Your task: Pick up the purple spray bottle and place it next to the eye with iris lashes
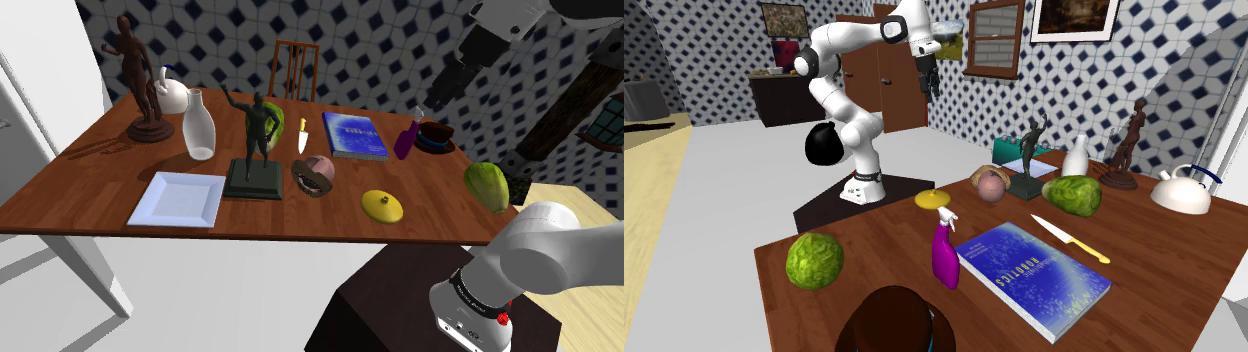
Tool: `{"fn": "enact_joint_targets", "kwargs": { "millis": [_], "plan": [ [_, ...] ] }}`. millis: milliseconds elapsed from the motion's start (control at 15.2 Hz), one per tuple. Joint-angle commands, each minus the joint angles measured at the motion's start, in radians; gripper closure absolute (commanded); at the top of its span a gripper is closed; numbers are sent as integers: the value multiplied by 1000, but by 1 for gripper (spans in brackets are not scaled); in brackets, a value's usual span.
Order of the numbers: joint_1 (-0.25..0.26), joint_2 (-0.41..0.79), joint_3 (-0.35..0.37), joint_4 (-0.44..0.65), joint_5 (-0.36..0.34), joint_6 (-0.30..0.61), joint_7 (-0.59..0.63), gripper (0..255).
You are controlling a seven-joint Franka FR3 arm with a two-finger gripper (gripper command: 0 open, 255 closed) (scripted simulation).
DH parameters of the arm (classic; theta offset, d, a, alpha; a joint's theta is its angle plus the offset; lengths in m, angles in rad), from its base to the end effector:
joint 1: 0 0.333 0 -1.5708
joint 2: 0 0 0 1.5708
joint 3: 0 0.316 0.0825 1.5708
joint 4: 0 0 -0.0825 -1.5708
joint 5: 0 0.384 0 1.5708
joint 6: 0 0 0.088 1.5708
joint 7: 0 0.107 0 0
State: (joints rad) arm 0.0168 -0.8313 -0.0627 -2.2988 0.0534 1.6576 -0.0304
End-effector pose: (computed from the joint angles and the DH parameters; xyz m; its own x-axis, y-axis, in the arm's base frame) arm 0.3022 -0.0166 0.6399 0.9817 -0.0081 0.1904 0.0099 -0.9956 -0.0935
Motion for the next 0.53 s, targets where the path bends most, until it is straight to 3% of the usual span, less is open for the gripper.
{"fn": "enact_joint_targets", "kwargs": {
  "millis": [0, 462],
  "plan": [
    [0, 0, 0, 0, 0, 0, 0, 0],
    [-58, 89, -86, -62, -80, 177, -66, 0]
  ]
}}
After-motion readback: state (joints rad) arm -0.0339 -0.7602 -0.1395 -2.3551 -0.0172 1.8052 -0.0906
